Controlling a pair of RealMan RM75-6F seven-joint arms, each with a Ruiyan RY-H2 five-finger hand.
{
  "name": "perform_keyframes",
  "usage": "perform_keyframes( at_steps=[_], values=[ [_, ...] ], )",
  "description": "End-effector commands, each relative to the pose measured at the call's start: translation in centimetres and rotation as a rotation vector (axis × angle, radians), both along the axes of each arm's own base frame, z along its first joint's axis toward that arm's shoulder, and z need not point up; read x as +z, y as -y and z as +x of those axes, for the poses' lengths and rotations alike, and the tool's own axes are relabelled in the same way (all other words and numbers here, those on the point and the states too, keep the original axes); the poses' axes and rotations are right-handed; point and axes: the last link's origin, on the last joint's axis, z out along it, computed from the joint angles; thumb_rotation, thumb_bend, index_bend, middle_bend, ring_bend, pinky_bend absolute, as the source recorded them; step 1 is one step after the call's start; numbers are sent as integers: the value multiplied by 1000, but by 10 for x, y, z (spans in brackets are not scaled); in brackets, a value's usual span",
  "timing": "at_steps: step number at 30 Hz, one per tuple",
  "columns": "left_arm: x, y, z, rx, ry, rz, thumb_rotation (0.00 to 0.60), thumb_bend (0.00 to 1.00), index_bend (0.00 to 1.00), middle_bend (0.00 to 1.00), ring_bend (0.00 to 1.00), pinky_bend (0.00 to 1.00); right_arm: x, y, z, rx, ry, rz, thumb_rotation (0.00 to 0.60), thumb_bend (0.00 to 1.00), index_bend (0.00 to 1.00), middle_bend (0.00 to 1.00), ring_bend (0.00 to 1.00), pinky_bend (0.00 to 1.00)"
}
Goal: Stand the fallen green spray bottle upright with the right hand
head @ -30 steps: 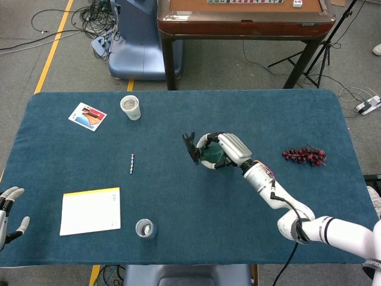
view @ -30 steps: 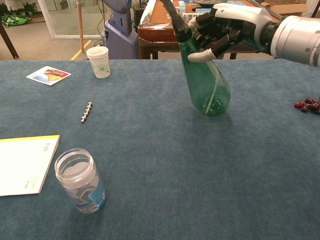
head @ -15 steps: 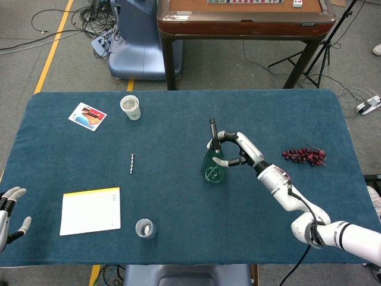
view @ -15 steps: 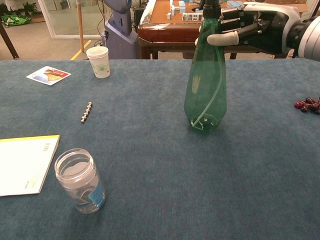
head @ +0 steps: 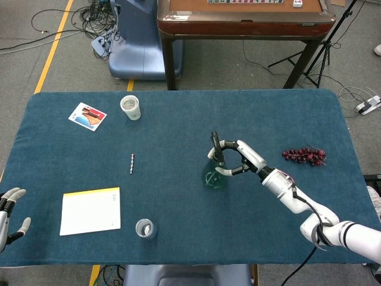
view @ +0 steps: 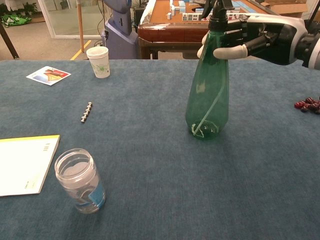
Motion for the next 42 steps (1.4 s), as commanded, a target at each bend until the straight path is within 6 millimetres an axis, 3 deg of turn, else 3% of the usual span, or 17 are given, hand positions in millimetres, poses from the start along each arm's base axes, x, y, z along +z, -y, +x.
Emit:
perform_keyframes(
  at_steps=[1, 7, 10, 24, 28, 30, 33, 37, 42],
  values=[
    [1, 0, 0, 0, 0, 1, 600, 333, 196, 174, 169, 56, 5, 0, -4, 15, -21, -4, 600, 219, 495, 349, 177, 208],
    [0, 1, 0, 2, -3, 2, 600, 333, 196, 174, 169, 51, 12, 0, -7, 16, -48, -11, 600, 45, 349, 263, 116, 126],
    [0, 1, 0, 1, -2, 3, 600, 333, 196, 174, 169, 51, 14, 0, -7, 14, -61, -9, 600, 3, 319, 239, 99, 108],
    [2, -1, 2, -15, -1, 12, 600, 333, 196, 174, 169, 51, 30, -6, -23, 28, -223, -109, 600, 0, 273, 211, 77, 79],
    [3, -4, 3, -21, -3, 10, 600, 333, 196, 174, 169, 51, 44, -12, -34, 27, -320, -213, 600, 17, 284, 286, 159, 93],
    [4, -5, 3, -29, -5, 13, 600, 333, 196, 174, 169, 51, 53, -19, -43, 18, -381, -283, 600, 56, 310, 333, 222, 141],
    [5, -7, 4, -36, -6, 13, 600, 333, 196, 174, 169, 51, 67, -32, -59, 29, -529, -407, 600, 118, 322, 345, 240, 184],
    [3, -11, 7, -46, -2, -2, 600, 333, 196, 174, 169, 51, 85, -62, -78, 34, -734, -569, 600, 138, 322, 360, 240, 185],
    [1, -18, 12, -67, -3, -16, 600, 333, 196, 174, 169, 51, 105, -105, -96, -32, -834, -615, 600, 138, 322, 347, 240, 185]
  ],
)
